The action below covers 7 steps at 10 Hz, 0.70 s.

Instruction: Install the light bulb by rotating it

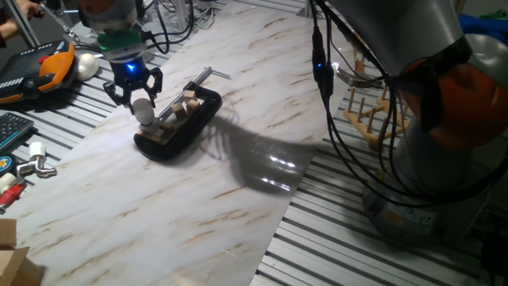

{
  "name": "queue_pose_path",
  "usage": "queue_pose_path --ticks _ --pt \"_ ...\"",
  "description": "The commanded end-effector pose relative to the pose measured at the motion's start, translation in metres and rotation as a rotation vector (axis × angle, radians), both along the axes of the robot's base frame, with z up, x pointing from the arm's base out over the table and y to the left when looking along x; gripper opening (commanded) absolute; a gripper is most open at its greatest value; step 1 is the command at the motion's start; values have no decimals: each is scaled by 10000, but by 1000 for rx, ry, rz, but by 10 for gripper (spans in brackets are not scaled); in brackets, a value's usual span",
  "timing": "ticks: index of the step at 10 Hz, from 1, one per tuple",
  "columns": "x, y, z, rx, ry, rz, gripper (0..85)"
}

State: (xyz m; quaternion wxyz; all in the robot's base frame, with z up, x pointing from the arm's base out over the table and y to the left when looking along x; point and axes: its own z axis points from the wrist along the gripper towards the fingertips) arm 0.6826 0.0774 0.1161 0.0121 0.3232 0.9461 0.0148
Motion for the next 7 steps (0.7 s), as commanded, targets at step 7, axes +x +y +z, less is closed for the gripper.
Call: queue_pose_path --ticks 7 --pt "-3 -3 9 -15 -36 -73 0"
